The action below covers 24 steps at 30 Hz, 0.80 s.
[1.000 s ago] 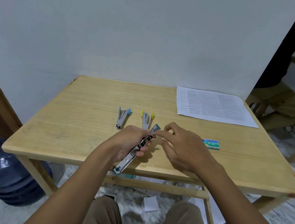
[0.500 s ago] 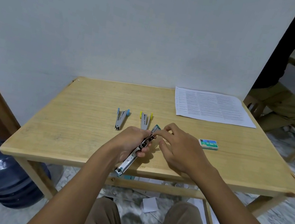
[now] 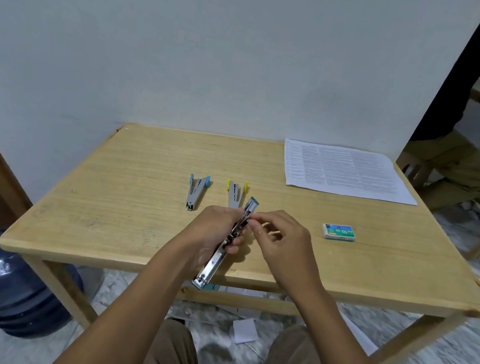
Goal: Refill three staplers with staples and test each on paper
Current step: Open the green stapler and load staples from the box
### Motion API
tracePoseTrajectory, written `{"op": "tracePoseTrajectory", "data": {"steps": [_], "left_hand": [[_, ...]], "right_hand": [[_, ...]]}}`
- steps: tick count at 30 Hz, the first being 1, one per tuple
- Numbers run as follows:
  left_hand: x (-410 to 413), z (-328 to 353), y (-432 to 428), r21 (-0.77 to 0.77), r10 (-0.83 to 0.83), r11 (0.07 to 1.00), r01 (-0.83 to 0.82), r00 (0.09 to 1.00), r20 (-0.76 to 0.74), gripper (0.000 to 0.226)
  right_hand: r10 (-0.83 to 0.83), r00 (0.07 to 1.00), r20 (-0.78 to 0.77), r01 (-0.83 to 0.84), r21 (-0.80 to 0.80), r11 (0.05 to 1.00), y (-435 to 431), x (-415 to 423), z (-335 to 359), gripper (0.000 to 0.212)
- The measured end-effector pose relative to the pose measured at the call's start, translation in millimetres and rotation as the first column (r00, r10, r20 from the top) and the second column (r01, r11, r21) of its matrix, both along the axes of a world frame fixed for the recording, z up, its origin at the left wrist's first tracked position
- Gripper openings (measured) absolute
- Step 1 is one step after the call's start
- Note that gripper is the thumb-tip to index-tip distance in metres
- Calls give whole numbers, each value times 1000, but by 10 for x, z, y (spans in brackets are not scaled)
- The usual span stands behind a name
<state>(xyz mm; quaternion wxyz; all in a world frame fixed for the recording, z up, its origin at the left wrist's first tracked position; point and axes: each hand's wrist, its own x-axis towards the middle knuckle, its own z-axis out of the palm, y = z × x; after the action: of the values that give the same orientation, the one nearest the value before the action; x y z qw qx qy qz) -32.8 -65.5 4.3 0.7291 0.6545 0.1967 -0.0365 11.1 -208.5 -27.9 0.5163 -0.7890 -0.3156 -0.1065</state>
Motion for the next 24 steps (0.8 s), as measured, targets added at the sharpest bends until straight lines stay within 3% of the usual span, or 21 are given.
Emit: {"op": "tracePoseTrajectory", "data": {"steps": [8, 16, 24], "left_hand": [[-22, -11, -62, -9, 6, 1000, -6, 999, 48, 32], [-16, -13, -85, 0, 33, 999, -33, 998, 60, 33], [8, -16, -51, -66, 61, 996, -56, 995, 80, 31]], "right_hand": [[-49, 997, -64, 41, -129, 991, 53, 40, 68, 12], [-89, 989, 122, 119, -274, 954, 86, -60, 21, 26], [-108, 992, 66, 124, -332, 935, 36, -64, 11, 40]]}}
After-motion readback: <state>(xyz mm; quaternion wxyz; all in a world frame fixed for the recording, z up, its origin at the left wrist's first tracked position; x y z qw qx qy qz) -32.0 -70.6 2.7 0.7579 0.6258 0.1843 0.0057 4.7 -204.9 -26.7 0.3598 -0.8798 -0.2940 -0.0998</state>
